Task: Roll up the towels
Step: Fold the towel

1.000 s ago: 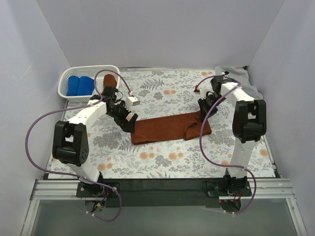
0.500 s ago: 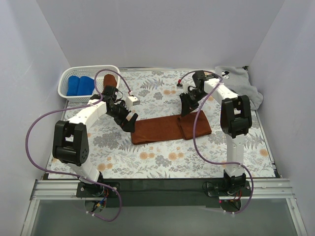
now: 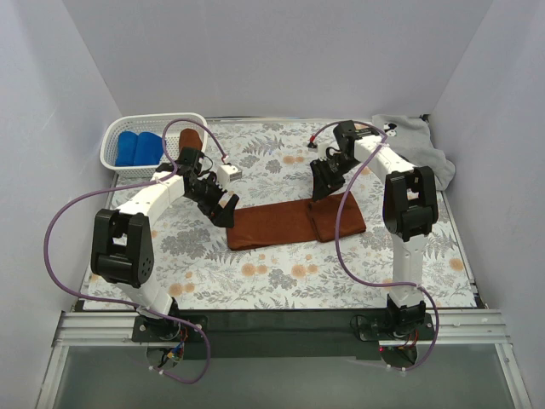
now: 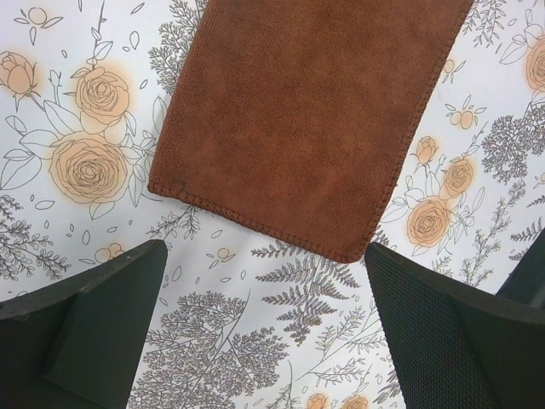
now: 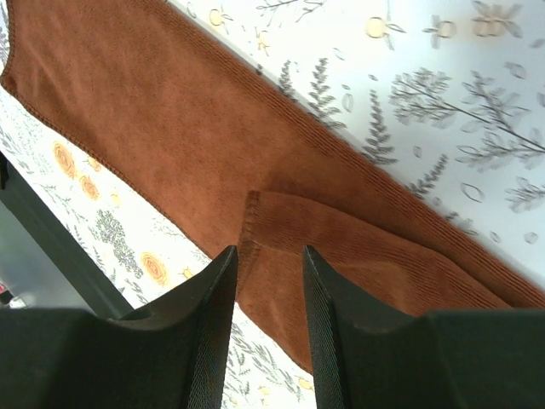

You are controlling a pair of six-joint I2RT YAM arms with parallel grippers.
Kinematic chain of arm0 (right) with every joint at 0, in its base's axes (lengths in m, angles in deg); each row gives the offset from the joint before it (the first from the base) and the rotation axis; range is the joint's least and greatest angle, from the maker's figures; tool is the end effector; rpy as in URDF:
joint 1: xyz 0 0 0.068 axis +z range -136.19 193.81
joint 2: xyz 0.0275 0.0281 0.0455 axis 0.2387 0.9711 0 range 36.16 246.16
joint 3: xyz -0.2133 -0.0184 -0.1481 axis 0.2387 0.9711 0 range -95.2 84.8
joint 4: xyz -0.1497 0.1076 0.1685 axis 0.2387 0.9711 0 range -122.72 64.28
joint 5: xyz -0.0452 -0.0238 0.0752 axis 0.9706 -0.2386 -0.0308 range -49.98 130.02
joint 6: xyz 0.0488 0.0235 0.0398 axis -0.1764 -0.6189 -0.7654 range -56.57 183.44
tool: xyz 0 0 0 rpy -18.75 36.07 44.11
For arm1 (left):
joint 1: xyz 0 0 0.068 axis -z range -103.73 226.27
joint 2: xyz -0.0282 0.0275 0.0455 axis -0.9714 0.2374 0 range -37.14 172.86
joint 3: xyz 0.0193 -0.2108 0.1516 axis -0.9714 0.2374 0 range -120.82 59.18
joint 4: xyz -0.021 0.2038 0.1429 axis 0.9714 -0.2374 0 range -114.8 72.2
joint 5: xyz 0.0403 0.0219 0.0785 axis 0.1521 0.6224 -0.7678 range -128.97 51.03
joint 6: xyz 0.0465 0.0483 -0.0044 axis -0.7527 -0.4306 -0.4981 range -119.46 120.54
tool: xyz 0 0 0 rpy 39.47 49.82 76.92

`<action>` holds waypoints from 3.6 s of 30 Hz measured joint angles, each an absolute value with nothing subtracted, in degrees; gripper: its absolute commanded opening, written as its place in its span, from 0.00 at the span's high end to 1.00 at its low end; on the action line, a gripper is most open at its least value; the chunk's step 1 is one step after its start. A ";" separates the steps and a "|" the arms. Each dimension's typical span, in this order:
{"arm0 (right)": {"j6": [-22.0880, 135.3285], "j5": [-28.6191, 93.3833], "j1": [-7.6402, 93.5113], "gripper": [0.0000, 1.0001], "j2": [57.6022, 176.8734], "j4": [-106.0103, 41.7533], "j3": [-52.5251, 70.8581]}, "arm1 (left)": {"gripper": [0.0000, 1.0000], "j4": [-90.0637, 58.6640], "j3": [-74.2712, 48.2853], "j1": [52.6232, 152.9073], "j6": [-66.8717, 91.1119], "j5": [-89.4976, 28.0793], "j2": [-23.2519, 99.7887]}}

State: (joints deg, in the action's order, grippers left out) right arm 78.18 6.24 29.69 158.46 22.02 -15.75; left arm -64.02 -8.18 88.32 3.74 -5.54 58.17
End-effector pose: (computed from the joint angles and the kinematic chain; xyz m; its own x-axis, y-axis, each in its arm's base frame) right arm 0.3959 0.1435 0.1800 -0.8148 -0.4518 -0.3634 -0.5788 0.6711 0.4633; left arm 0.2962 -0.0935 0.1934 -0.9573 0.1568 -0.2427 0.2682 0.7948 -0.5444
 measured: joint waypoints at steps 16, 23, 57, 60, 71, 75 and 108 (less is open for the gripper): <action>77.04 14.64 35.70 0.65 158.48 22.02 -15.80 | 0.02 -64.04 -8.18 87.62 4.03 -5.26 58.17; 76.95 17.76 37.27 0.90 158.81 22.10 -16.12 | 0.02 -64.02 -8.18 87.51 4.05 -5.26 58.17; 79.99 19.14 38.45 0.69 160.51 22.87 -18.90 | 0.02 -64.04 -8.15 87.21 4.27 -5.12 59.20; 80.14 19.88 38.80 0.72 161.17 22.78 -18.90 | 0.02 -64.00 -8.15 87.21 4.35 -5.08 59.20; 80.12 22.18 39.22 0.99 163.18 22.80 -20.12 | 0.02 -62.97 -8.15 87.21 5.43 -4.12 60.55; 80.01 22.05 39.22 0.99 163.16 22.80 -21.39 | 0.02 -62.80 -8.15 87.21 5.51 -3.94 61.08; 78.94 19.34 37.75 0.56 165.28 21.10 -24.12 | 0.04 -63.06 -6.30 91.38 4.40 -2.28 61.10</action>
State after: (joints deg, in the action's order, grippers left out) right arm 78.94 19.34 37.75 165.28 21.10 -24.12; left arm -63.06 -6.30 91.38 4.40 -2.28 61.10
